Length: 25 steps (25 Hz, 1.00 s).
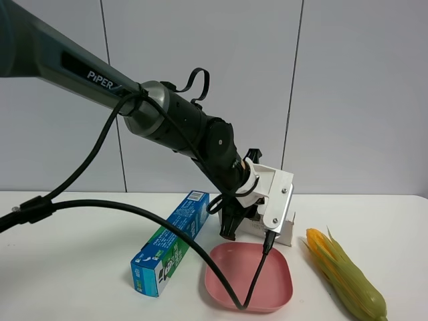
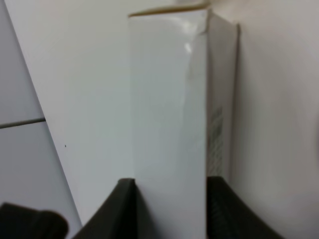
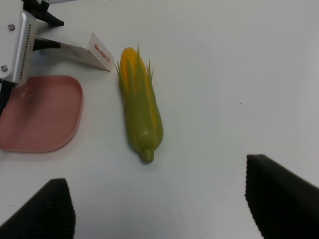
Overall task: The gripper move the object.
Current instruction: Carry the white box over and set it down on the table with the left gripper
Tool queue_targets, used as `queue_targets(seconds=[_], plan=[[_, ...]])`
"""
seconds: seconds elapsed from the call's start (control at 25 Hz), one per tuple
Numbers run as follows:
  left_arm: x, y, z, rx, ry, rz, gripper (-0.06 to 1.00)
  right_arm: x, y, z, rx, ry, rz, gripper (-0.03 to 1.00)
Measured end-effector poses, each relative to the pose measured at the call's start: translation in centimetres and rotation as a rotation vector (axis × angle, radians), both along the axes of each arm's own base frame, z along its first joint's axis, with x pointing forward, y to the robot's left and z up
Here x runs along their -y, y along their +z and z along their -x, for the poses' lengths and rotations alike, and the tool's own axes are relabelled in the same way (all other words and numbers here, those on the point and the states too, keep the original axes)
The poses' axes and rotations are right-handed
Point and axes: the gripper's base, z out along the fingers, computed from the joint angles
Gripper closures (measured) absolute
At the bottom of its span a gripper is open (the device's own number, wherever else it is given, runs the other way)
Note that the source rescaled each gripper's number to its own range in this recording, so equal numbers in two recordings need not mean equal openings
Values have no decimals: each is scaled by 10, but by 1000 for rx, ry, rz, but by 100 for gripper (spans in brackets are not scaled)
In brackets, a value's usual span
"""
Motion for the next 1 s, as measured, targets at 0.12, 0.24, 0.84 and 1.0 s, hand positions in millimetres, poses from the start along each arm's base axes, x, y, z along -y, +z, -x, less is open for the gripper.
queue_targets(seconds=[0.12,0.24,0.84,1.0], plan=[[0,0,0,-6,1,-4,94,0,0,0,0,0,0,-3],[-1,3,1,-21,1,-18,94,0,0,0,0,0,0,-3],[-14,114,16,3,114,193,94,0,0,0,0,0,0,-3],[-27,150,20,-82,278,376,94,0,0,0,0,0,0,-3]])
